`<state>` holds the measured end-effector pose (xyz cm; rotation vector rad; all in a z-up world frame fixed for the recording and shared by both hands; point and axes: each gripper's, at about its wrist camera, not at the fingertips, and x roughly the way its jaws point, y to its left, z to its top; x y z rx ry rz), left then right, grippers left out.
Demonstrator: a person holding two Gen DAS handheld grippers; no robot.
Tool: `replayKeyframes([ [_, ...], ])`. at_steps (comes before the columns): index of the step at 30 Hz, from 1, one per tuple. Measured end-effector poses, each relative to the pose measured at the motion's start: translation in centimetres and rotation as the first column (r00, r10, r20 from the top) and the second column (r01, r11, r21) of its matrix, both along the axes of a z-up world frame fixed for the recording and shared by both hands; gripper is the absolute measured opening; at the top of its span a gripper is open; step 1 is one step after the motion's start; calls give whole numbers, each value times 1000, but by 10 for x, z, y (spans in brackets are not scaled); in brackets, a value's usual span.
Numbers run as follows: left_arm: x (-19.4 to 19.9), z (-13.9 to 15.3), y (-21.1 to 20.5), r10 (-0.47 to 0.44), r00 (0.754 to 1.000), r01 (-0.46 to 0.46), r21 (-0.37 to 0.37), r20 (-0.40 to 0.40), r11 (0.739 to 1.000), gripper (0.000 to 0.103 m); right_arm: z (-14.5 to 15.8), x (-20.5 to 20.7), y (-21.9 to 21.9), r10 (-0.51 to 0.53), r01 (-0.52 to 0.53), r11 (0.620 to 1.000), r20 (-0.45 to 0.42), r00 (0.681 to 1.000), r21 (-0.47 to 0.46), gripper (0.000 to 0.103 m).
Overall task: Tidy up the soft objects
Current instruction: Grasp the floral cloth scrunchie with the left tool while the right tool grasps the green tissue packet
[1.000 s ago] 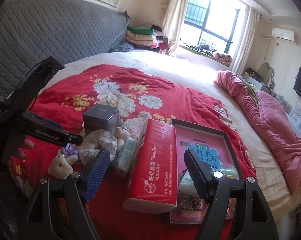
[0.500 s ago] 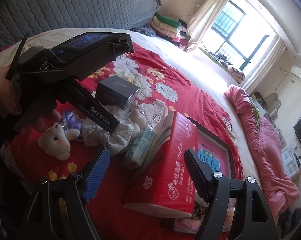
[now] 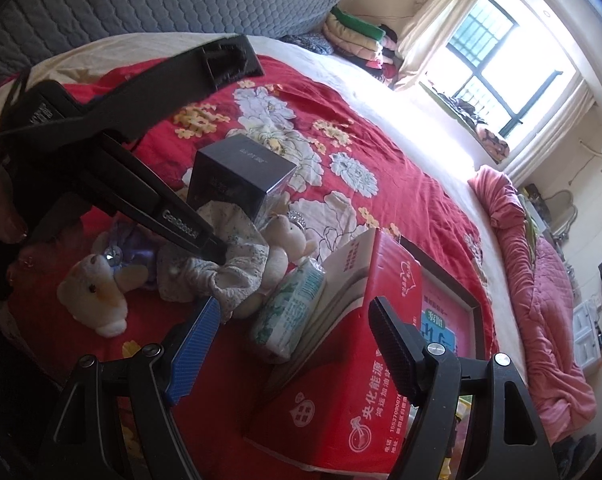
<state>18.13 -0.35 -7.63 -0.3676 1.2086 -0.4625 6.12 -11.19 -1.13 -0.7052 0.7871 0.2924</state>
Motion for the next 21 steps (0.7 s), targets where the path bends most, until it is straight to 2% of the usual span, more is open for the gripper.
replayKeyframes([
  [5,-8,26,12,0,998,1,-18,58,1000,6,-20,-5,19,38,-36,989,6,999,-142,78],
  [9,-11,47,30,34,993,-31,-32,116,999,6,-46,2,33,36,-33,952,3,999,-305,78],
  [11,-12,53,42,58,990,-53,-39,131,998,6,-58,5,35,23,-24,937,-8,1000,-348,77],
  [15,-12,56,62,93,987,-87,-53,134,995,6,-75,15,36,-26,1,944,-72,997,-331,76],
  [19,-10,54,65,97,987,-90,-55,129,994,6,-75,29,33,-106,80,967,-96,990,-244,76],
  [21,-9,53,65,98,987,-92,-55,125,994,6,-75,39,33,-144,118,971,-112,983,-209,66],
])
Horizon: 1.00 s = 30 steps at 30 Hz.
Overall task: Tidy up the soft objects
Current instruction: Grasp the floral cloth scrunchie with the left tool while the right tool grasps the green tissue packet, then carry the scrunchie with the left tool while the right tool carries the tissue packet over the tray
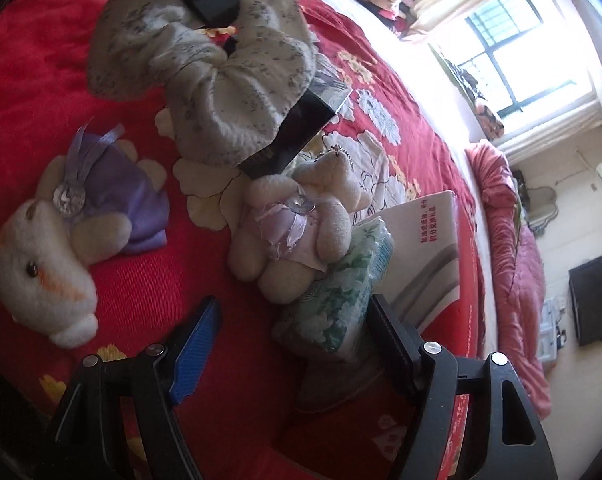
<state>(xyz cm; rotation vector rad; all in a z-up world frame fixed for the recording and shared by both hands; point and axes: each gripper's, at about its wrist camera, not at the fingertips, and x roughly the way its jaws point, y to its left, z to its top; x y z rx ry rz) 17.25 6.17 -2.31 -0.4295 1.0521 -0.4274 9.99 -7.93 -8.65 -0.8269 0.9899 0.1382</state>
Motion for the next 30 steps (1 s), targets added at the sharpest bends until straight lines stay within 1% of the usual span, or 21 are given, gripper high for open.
replayKeyframes([
  [1,-1,0,1,0,1000,0,-3,2,1000,6,-1,4,1,-6,6,1000,6,1000,-16,63],
  [2,-2,1,1,-3,1000,3,-5,4,1000,6,-5,6,2,6,-5,999,26,1000,-51,54],
  [3,-3,1,1,-2,1000,2,-6,7,1000,6,-9,8,3,20,-17,996,38,999,-86,42],
  [4,-3,2,1,0,1000,0,-6,8,1000,6,-8,8,2,32,-28,996,44,999,-85,38],
  [6,-3,2,2,-1,1000,1,-7,7,1000,6,1,5,-7,30,-30,1000,57,998,-7,30],
  [9,-4,3,1,2,1000,-2,-3,8,1000,6,24,5,-26,1,-10,992,77,997,125,23],
  [11,-5,4,0,1,1000,-1,0,12,1000,6,41,5,-40,-25,7,969,67,997,248,23],
  [13,-7,7,-2,0,1000,0,4,18,1000,6,58,4,-48,-50,23,940,71,996,341,23],
  [16,-11,10,-5,-2,1000,2,14,30,1000,6,75,4,-57,-59,19,911,84,995,413,23],
  [20,-20,18,-14,-14,998,12,35,55,999,6,88,-3,-61,-86,33,886,95,992,462,23],
  [22,-27,21,-19,-17,998,13,54,68,998,6,91,-10,-61,-88,30,886,103,991,463,23],
  [25,-38,25,-28,-19,997,12,88,76,996,6,97,-21,-64,-90,19,872,123,988,490,23],
  [30,-54,31,-47,-41,996,32,107,84,994,6,110,-34,-74,-92,-5,855,160,983,519,23],
])
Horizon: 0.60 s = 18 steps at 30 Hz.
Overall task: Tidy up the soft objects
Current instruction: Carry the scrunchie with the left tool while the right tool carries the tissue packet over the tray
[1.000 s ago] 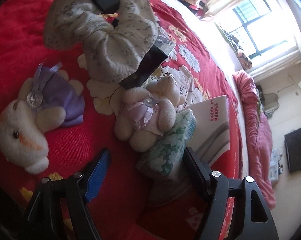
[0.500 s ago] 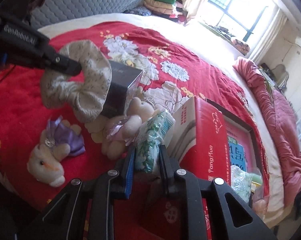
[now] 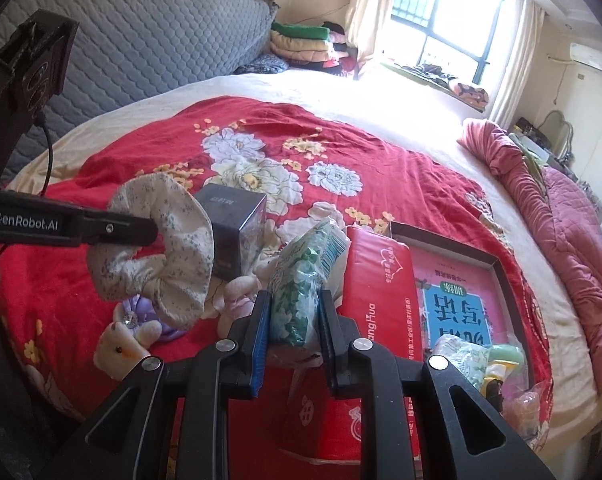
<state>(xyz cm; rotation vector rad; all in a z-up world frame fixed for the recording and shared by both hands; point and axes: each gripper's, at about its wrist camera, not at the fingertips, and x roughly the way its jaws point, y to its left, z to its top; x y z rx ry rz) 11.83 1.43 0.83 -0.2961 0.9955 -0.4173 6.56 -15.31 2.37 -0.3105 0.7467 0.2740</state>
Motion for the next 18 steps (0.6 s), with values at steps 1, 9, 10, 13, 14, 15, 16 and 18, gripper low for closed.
replayKeyframes([
  [1,-3,2,-5,-6,1000,6,7,2,1000,6,2,-1,-3,-1,1,1000,5,1000,11,23],
  [9,-15,22,-46,-57,998,56,38,28,998,6,25,-15,-37,-53,46,994,74,996,94,23],
  [10,-17,25,-52,-65,997,63,41,33,997,6,28,-16,-41,-59,51,993,80,995,106,23],
  [13,-20,36,-67,-84,995,82,41,48,996,6,35,-20,-55,-82,69,989,95,992,134,23],
  [14,-20,39,-72,-91,994,89,43,54,995,6,37,-22,-58,-88,73,987,99,991,145,23],
  [15,-21,43,-78,-98,993,95,52,64,994,6,39,-23,-62,-95,78,985,104,990,151,23],
  [16,-22,46,-83,-104,992,99,64,69,993,6,41,-25,-65,-100,82,984,109,989,158,23],
  [18,-23,52,-92,-111,991,104,90,79,991,6,45,-27,-72,-113,91,981,122,986,170,23],
])
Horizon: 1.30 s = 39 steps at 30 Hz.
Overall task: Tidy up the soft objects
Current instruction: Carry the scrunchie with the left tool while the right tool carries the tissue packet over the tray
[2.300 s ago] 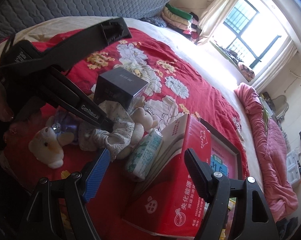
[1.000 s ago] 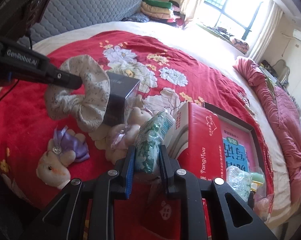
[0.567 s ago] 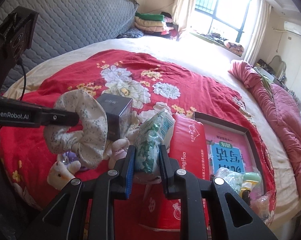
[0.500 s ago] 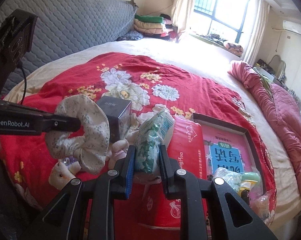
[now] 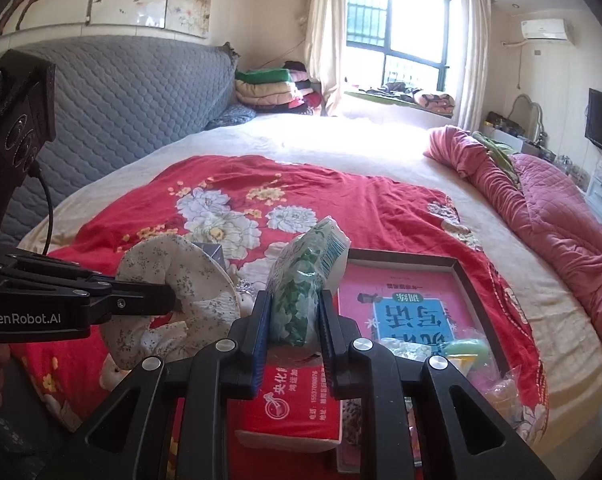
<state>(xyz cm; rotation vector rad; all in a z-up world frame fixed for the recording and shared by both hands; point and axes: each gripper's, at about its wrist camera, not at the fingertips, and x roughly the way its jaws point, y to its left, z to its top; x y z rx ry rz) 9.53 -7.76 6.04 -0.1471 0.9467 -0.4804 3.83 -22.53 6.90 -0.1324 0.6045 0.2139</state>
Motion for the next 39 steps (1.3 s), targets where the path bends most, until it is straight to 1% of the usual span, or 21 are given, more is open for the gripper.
replayKeyframes([
  [8,-5,18,-31,-35,999,33,41,36,999,6,13,-11,-27,-57,55,998,37,998,40,23],
  [21,-10,35,-68,-84,994,78,85,74,993,6,27,-21,-68,-154,145,983,79,985,113,23],
  [30,-7,36,-95,-121,989,112,100,82,989,6,29,-26,-99,-223,208,966,86,971,152,23],
  [39,5,28,-130,-166,984,158,113,64,981,6,18,-28,-137,-301,284,940,66,951,189,23],
])
